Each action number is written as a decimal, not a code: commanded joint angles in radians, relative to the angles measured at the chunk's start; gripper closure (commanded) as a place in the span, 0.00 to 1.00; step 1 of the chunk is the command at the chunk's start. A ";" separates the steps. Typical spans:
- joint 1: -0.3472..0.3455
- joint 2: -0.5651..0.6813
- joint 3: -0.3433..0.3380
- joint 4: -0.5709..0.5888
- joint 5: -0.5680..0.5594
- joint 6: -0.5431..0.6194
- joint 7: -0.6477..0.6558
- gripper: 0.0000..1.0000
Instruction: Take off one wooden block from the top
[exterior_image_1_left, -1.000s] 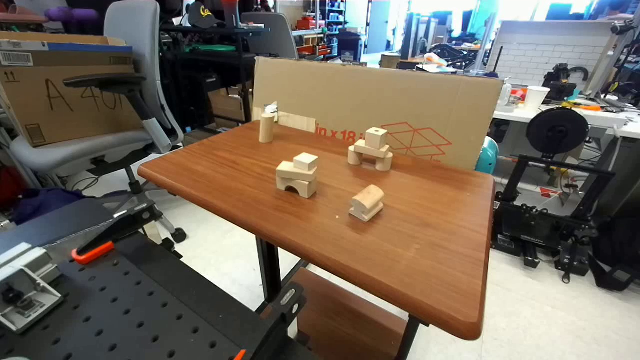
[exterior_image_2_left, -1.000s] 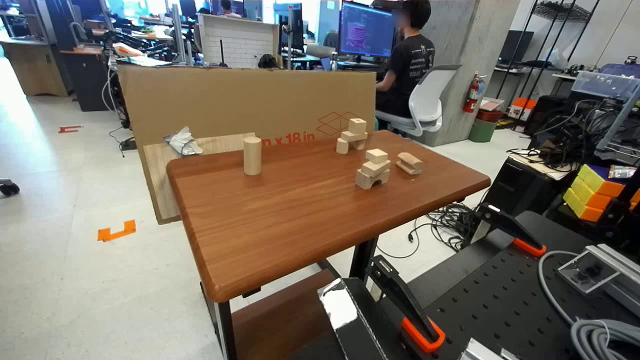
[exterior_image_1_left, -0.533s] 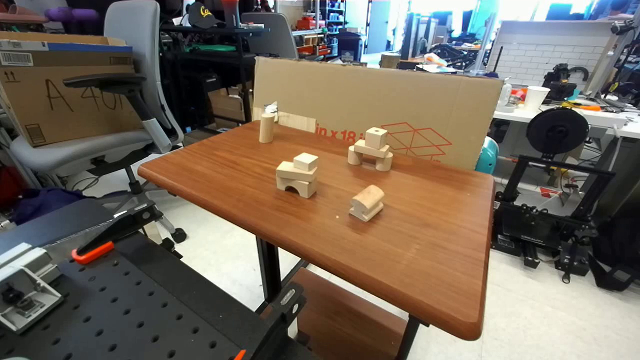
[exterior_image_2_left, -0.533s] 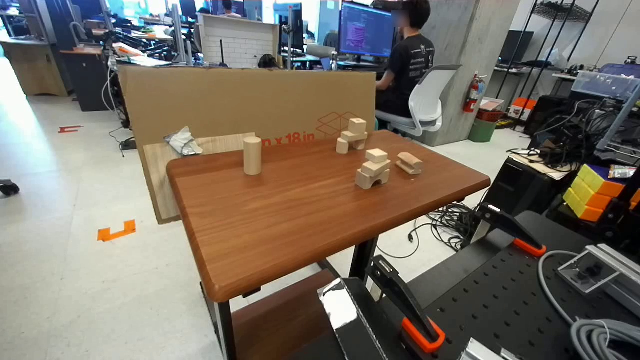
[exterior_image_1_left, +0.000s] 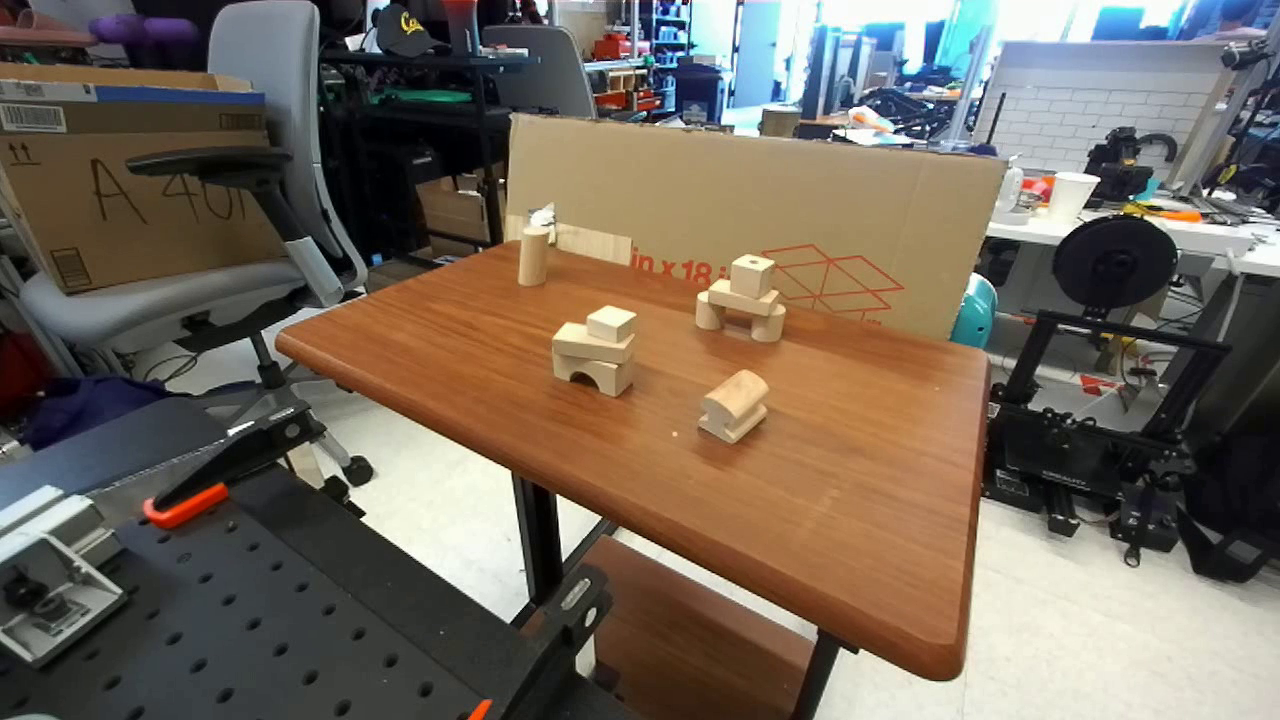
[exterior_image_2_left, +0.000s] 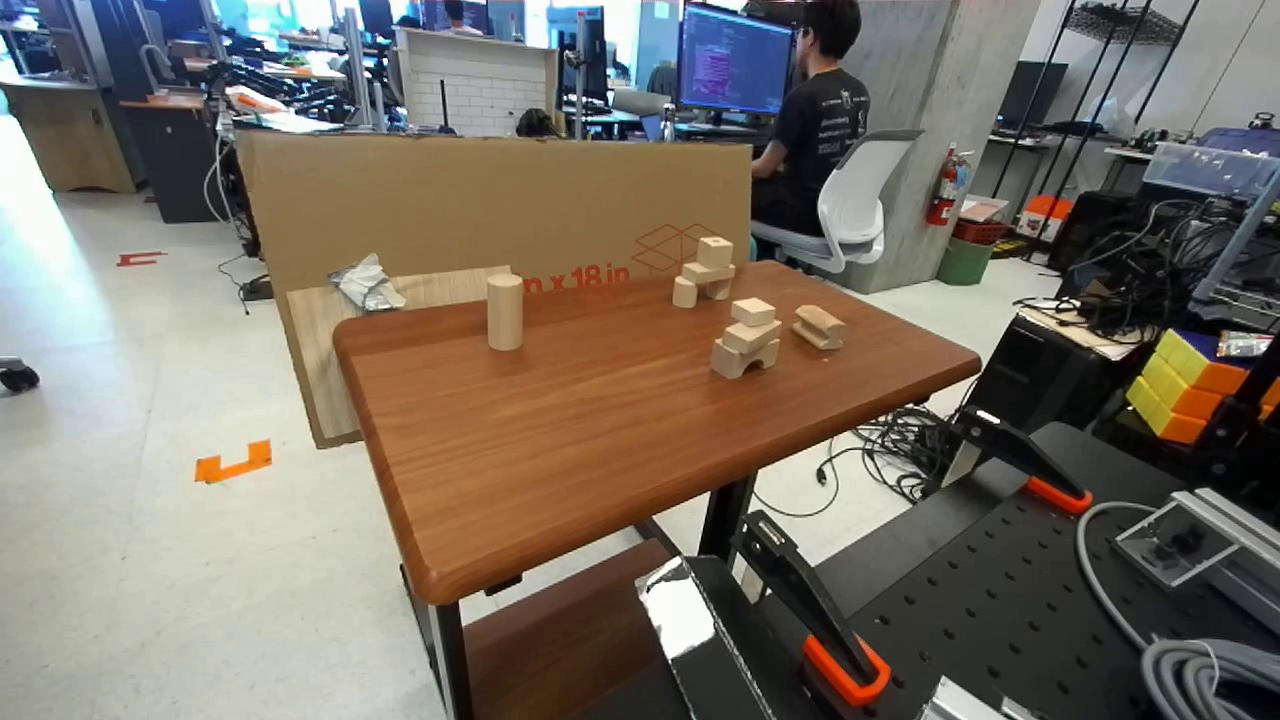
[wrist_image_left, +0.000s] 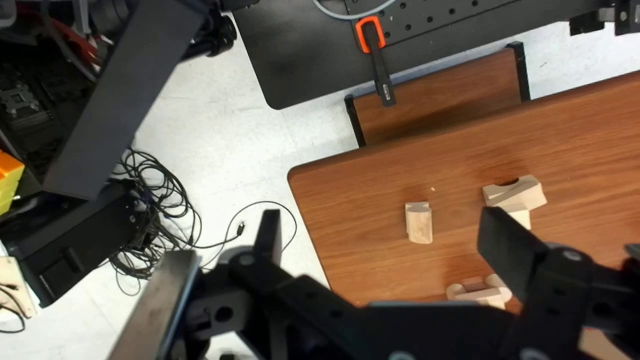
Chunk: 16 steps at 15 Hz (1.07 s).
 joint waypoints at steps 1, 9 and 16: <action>0.056 0.137 0.026 0.048 0.030 0.112 0.024 0.00; 0.144 0.491 0.074 0.199 0.052 0.275 0.029 0.00; 0.192 0.706 0.078 0.346 0.113 0.291 -0.016 0.00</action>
